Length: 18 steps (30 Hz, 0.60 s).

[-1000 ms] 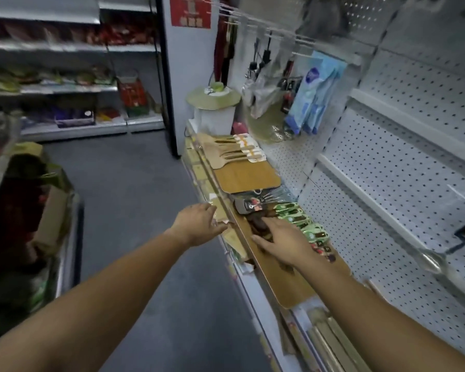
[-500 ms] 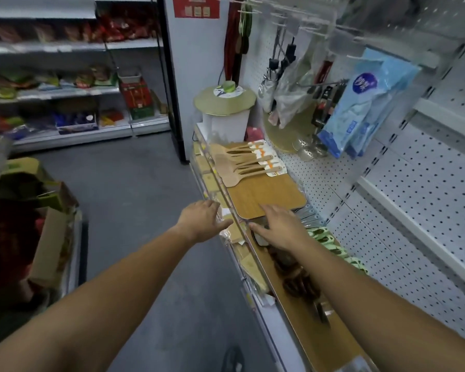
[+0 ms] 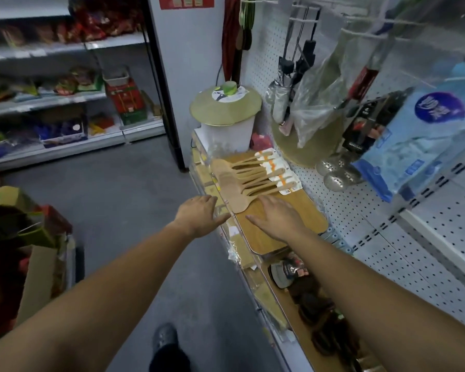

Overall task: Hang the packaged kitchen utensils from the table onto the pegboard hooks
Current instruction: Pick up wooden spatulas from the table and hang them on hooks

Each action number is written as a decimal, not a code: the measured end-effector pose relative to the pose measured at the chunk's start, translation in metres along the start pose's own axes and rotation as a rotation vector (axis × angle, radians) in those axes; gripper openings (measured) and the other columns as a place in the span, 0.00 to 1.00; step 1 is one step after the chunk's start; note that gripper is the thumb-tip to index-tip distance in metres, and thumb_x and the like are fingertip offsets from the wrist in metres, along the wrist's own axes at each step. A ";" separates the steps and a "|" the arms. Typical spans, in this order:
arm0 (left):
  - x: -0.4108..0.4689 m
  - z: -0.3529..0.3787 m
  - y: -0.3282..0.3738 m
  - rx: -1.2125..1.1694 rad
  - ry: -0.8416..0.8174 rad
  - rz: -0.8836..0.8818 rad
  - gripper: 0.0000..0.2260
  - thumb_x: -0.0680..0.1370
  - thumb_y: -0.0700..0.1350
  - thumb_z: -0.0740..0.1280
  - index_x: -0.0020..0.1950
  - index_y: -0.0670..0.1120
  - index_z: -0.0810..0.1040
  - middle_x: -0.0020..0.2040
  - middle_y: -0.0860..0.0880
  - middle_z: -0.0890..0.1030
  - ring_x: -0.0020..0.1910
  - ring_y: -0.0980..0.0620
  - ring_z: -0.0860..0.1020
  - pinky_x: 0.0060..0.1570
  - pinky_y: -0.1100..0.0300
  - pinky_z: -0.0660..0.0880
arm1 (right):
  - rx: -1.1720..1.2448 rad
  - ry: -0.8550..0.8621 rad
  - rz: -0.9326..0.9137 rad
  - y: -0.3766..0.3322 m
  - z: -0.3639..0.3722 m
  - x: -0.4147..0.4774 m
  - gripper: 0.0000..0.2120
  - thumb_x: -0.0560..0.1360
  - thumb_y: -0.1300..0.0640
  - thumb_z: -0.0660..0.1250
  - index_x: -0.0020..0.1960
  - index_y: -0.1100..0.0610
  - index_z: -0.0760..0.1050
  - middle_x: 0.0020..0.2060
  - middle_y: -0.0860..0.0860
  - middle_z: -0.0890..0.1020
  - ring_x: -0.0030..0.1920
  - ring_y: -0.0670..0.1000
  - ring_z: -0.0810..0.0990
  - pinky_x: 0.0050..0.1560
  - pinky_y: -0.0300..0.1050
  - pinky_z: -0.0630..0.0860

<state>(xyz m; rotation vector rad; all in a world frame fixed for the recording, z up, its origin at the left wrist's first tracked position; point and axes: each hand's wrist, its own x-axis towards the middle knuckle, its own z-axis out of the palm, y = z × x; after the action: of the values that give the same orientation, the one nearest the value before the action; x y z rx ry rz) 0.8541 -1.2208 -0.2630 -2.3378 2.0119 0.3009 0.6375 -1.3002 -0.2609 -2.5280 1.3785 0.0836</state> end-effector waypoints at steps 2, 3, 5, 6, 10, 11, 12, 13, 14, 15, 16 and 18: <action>0.031 0.001 -0.019 0.007 -0.003 0.045 0.35 0.78 0.70 0.52 0.75 0.45 0.65 0.72 0.45 0.71 0.70 0.45 0.70 0.66 0.50 0.69 | -0.001 0.001 0.038 -0.004 0.002 0.026 0.38 0.78 0.31 0.56 0.78 0.54 0.60 0.75 0.53 0.68 0.74 0.55 0.66 0.74 0.53 0.62; 0.047 0.001 -0.029 0.006 -0.003 0.067 0.35 0.78 0.70 0.52 0.75 0.45 0.64 0.73 0.45 0.70 0.71 0.45 0.69 0.67 0.50 0.68 | 0.000 0.000 0.064 -0.006 0.004 0.038 0.38 0.78 0.31 0.56 0.78 0.54 0.59 0.76 0.54 0.67 0.74 0.56 0.66 0.74 0.53 0.62; 0.077 0.003 -0.048 -0.003 0.000 0.116 0.36 0.78 0.70 0.52 0.76 0.46 0.63 0.74 0.46 0.68 0.72 0.45 0.67 0.68 0.49 0.67 | 0.012 0.014 0.122 -0.012 0.009 0.062 0.38 0.78 0.31 0.55 0.78 0.55 0.60 0.76 0.54 0.68 0.74 0.56 0.66 0.74 0.53 0.62; 0.092 0.004 -0.057 0.000 -0.007 0.147 0.36 0.78 0.70 0.52 0.76 0.46 0.63 0.75 0.46 0.68 0.73 0.45 0.67 0.68 0.49 0.67 | 0.018 0.023 0.155 -0.015 0.012 0.073 0.38 0.78 0.31 0.55 0.78 0.55 0.60 0.75 0.54 0.68 0.74 0.56 0.67 0.74 0.53 0.62; 0.145 0.011 -0.091 0.026 -0.082 0.290 0.34 0.79 0.68 0.53 0.76 0.46 0.63 0.74 0.44 0.68 0.72 0.43 0.67 0.66 0.47 0.69 | 0.101 0.022 0.312 -0.031 0.032 0.103 0.39 0.78 0.31 0.55 0.79 0.55 0.59 0.76 0.56 0.68 0.75 0.57 0.67 0.75 0.53 0.63; 0.159 0.014 -0.098 0.030 -0.081 0.325 0.33 0.79 0.67 0.53 0.75 0.46 0.64 0.73 0.44 0.69 0.71 0.43 0.68 0.65 0.47 0.70 | 0.125 0.023 0.356 -0.035 0.039 0.109 0.38 0.78 0.31 0.55 0.78 0.56 0.59 0.75 0.56 0.68 0.74 0.57 0.67 0.74 0.53 0.63; 0.171 0.018 -0.104 0.033 -0.076 0.364 0.31 0.80 0.66 0.54 0.74 0.46 0.66 0.72 0.44 0.71 0.70 0.43 0.69 0.63 0.47 0.71 | 0.147 0.014 0.394 -0.039 0.047 0.113 0.37 0.79 0.32 0.56 0.78 0.56 0.60 0.74 0.56 0.69 0.73 0.58 0.68 0.73 0.53 0.64; 0.181 0.024 -0.107 0.030 -0.063 0.408 0.28 0.80 0.64 0.55 0.72 0.45 0.68 0.70 0.44 0.73 0.69 0.43 0.70 0.63 0.48 0.71 | 0.162 0.001 0.426 -0.041 0.056 0.116 0.36 0.79 0.33 0.56 0.77 0.57 0.61 0.73 0.57 0.70 0.72 0.58 0.69 0.72 0.52 0.66; 0.191 0.033 -0.110 0.020 -0.044 0.450 0.26 0.81 0.61 0.57 0.71 0.45 0.70 0.69 0.44 0.74 0.68 0.43 0.71 0.63 0.48 0.71 | 0.170 -0.010 0.453 -0.043 0.067 0.120 0.35 0.79 0.34 0.57 0.77 0.57 0.61 0.73 0.57 0.70 0.72 0.58 0.69 0.71 0.52 0.67; 0.201 0.043 -0.111 0.012 -0.036 0.489 0.24 0.81 0.59 0.58 0.70 0.44 0.71 0.68 0.44 0.75 0.67 0.42 0.72 0.63 0.49 0.71 | 0.175 -0.023 0.473 -0.043 0.078 0.125 0.35 0.80 0.35 0.57 0.77 0.58 0.61 0.73 0.57 0.71 0.71 0.59 0.70 0.70 0.52 0.68; 0.210 0.055 -0.109 -0.001 -0.054 0.519 0.23 0.81 0.57 0.60 0.70 0.44 0.71 0.68 0.44 0.75 0.66 0.42 0.72 0.63 0.49 0.71 | 0.194 -0.035 0.502 -0.042 0.090 0.128 0.36 0.80 0.35 0.57 0.77 0.58 0.61 0.73 0.58 0.70 0.71 0.59 0.70 0.70 0.52 0.68; 0.228 0.077 -0.102 -0.016 -0.114 0.563 0.23 0.80 0.55 0.62 0.71 0.43 0.71 0.69 0.44 0.75 0.67 0.41 0.72 0.64 0.49 0.71 | 0.248 -0.056 0.569 -0.037 0.113 0.135 0.36 0.80 0.35 0.57 0.78 0.59 0.60 0.73 0.58 0.69 0.71 0.59 0.70 0.70 0.53 0.68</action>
<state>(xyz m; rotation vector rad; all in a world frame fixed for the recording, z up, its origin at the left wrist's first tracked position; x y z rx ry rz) 0.9771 -1.4146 -0.3874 -1.6643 2.5681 0.4531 0.7506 -1.3623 -0.3858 -1.8620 1.9077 0.0815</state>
